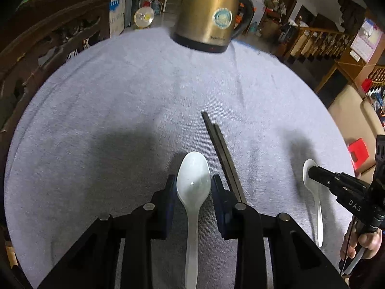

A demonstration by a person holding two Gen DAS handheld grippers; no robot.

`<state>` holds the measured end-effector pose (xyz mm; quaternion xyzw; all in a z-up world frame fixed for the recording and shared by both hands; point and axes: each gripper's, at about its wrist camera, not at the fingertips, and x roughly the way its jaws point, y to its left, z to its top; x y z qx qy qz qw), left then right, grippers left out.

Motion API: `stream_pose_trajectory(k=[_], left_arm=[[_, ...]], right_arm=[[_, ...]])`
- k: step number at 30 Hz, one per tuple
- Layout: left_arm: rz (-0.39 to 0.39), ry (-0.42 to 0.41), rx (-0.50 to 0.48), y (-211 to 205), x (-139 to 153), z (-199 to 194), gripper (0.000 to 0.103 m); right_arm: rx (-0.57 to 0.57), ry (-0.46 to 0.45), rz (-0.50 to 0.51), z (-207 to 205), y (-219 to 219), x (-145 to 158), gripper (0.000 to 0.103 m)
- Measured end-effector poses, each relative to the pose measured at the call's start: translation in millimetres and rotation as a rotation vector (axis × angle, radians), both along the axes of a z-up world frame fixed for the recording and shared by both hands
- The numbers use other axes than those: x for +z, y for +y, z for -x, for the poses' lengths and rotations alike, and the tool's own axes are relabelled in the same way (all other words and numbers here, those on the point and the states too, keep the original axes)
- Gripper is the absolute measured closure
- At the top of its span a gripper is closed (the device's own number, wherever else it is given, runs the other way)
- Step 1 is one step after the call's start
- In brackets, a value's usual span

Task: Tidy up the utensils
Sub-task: 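Lift both held spoons and carry them over the holder cup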

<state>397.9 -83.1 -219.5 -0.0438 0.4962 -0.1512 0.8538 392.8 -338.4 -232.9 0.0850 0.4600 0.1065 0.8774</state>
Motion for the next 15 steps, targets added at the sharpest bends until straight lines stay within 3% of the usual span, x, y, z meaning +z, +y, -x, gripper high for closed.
stream_pose_trajectory(k=[15], left_arm=[[0.013,-0.113,0.088,35.8,43.1,63.5,0.073]], right_arm=[[-0.14,-0.123,-0.087,69.5,-28.9,38.1,0.098]])
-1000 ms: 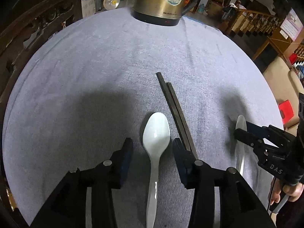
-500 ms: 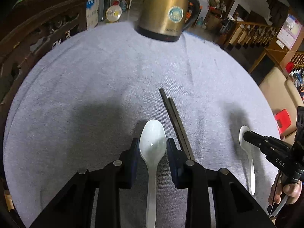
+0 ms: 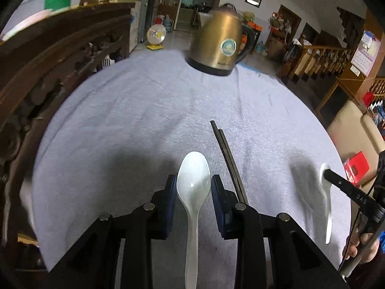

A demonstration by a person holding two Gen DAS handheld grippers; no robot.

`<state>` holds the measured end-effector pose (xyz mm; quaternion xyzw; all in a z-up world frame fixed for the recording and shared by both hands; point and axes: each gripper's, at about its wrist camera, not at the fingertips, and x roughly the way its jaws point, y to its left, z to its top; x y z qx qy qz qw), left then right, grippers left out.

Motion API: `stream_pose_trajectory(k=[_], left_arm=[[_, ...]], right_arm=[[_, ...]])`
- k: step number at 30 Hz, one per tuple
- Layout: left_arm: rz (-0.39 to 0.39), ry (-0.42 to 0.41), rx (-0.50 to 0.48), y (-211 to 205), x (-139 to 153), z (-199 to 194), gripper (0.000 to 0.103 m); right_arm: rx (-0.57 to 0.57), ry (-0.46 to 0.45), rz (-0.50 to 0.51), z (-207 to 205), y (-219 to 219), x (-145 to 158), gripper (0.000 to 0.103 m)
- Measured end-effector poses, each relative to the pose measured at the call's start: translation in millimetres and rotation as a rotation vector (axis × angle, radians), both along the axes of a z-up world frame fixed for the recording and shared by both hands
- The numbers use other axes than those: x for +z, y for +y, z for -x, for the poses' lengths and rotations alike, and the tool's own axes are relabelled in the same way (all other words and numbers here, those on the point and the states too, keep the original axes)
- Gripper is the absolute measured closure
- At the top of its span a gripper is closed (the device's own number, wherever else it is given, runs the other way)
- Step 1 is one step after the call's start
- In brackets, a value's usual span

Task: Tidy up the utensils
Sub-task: 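Lift both held spoons and carry them over the holder cup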

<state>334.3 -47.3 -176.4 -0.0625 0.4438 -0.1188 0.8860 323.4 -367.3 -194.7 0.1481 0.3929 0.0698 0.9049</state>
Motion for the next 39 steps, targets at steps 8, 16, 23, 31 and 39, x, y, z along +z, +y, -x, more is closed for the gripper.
stream_pose_trajectory(k=[8,16,23,31,39], left_arm=[[0.023,-0.15,0.046,10.6,34.6,61.2,0.073],[0.081,-0.273,0.087,17.0,68.0,113.7,0.073],[0.165,-0.333,0.036,15.2,90.5,147.0,0.073],[0.253,-0.425,-0.018,2.1,106.6,171.7,0.073],[0.258,-0.477,-0.068,-25.2,100.1,179.3,0.073]], right_arm=[[-0.087,-0.18,-0.046,70.3,-2.4,46.6,0.098],[-0.133,-0.356,-0.059,133.3,16.3,88.0,0.098],[-0.109,-0.457,-0.053,164.2,45.8,109.1,0.098],[-0.111,-0.582,-0.01,186.7,75.5,117.3,0.098],[-0.103,-0.63,0.04,184.1,102.2,100.7,0.098]])
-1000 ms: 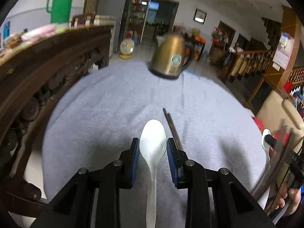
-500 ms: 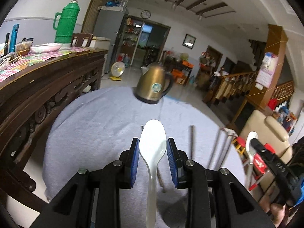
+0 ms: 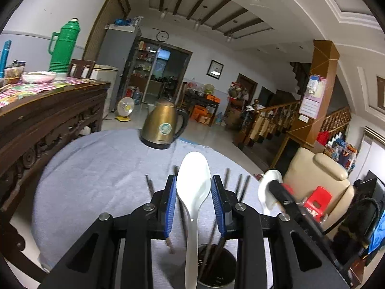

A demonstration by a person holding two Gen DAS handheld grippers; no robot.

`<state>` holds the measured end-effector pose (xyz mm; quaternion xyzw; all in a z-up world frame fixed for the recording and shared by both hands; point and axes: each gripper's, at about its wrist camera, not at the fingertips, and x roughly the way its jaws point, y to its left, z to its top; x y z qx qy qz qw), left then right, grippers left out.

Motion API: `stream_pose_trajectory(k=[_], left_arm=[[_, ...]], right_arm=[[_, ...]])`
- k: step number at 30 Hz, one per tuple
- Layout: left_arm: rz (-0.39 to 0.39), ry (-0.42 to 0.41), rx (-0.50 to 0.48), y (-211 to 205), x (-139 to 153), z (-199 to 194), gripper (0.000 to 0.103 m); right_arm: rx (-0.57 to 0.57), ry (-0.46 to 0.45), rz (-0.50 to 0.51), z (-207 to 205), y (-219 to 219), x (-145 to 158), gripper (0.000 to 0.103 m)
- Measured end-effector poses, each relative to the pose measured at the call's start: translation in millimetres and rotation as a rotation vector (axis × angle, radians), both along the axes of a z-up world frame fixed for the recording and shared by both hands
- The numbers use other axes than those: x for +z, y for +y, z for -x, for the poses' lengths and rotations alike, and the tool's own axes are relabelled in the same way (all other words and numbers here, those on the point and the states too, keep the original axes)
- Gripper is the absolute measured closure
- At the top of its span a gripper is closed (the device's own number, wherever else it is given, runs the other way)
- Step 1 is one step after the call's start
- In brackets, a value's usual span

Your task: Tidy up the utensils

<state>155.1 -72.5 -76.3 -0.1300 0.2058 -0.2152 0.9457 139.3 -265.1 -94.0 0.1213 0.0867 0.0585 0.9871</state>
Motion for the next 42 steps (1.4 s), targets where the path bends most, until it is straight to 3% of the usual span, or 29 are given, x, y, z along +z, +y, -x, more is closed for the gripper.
stream_pose_trajectory(k=[8,14,22,25,27,30,32,34,36,38,42], left_arm=[[-0.01,-0.003,-0.047,-18.2,-12.8,0.3,0.073],[-0.023,-0.015,-0.042,-11.6,-6.6,2.7,0.073],[-0.085,0.01,0.053,26.1,5.6,-4.6,0.073],[-0.105,0.094,0.081,41.0,-3.9,-25.6,0.073],[-0.18,0.236,0.109,43.3,-23.6,-52.7,0.072],[-0.222,0.455,0.088,43.5,-64.2,-90.1,0.073],[-0.295,0.633,0.084,37.8,-102.1,-114.3,0.073],[-0.31,0.772,0.064,36.9,-135.2,-131.5,0.073],[-0.32,0.835,0.056,37.2,-152.5,-138.3,0.073],[-0.332,0.814,0.049,34.4,-150.2,-142.3,0.072],[-0.356,0.857,0.003,26.4,-153.3,-154.4,0.072]], right_arm=[[-0.038,-0.005,0.011,-1.4,-0.4,-13.5,0.098],[-0.056,0.004,0.013,-3.4,-4.4,-13.5,0.098],[-0.08,0.091,-0.065,-11.9,-38.5,-5.3,0.098],[-0.134,0.232,-0.066,-37.5,-61.7,-8.4,0.098],[-0.125,0.415,-0.034,-70.7,-75.0,-22.0,0.098],[-0.095,0.688,0.003,-117.9,-90.7,-56.5,0.098],[-0.076,0.841,-0.039,-140.1,-105.1,-81.3,0.098],[-0.058,0.976,-0.088,-156.8,-119.4,-104.1,0.098],[-0.069,1.052,-0.065,-168.4,-126.9,-115.7,0.098],[-0.077,1.096,-0.048,-174.8,-131.4,-120.0,0.097],[-0.056,1.226,-0.017,-192.9,-128.5,-130.2,0.092]])
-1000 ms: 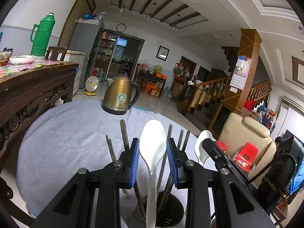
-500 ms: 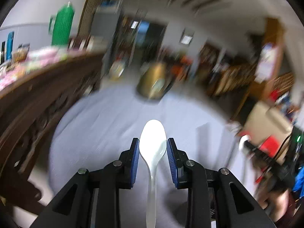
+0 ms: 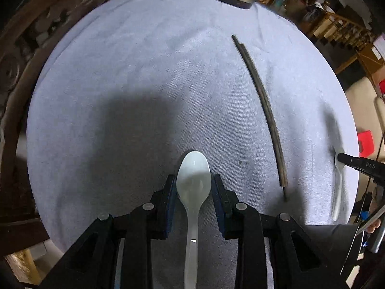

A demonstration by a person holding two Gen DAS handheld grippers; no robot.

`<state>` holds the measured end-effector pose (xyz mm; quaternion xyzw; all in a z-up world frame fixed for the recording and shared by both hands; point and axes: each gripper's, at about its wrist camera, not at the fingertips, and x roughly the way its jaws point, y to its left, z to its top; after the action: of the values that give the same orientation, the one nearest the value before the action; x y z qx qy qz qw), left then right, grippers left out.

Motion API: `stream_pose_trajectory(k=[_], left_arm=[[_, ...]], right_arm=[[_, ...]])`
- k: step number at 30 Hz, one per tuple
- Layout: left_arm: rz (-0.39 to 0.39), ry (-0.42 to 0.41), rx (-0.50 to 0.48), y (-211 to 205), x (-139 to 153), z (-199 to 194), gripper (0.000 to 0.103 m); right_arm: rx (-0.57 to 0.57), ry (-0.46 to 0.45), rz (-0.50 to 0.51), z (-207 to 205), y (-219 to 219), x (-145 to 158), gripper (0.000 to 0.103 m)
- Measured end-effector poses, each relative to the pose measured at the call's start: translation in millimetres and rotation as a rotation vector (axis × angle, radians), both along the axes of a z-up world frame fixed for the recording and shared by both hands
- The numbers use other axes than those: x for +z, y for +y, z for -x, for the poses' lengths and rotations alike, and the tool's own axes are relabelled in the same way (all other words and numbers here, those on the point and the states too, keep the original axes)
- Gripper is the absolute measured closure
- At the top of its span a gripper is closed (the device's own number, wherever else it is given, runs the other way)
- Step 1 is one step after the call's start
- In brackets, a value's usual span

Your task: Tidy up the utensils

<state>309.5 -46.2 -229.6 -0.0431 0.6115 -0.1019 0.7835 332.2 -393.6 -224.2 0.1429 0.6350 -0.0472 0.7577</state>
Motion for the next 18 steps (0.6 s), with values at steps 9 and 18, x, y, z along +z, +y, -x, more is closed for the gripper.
stream_pose_trajectory(k=[9,18], left_arm=[[-0.048,0.208,-0.089,-7.4,-5.1,-37.4,0.049],[-0.129,0.295,-0.15,-35.1,-15.0,-57.5,0.048]], right_arm=[[0.05,0.164,0.0,-43.9,1.2,-1.7,0.051],[0.075,0.227,0.058,-62.2,1.5,-4.3,0.079]])
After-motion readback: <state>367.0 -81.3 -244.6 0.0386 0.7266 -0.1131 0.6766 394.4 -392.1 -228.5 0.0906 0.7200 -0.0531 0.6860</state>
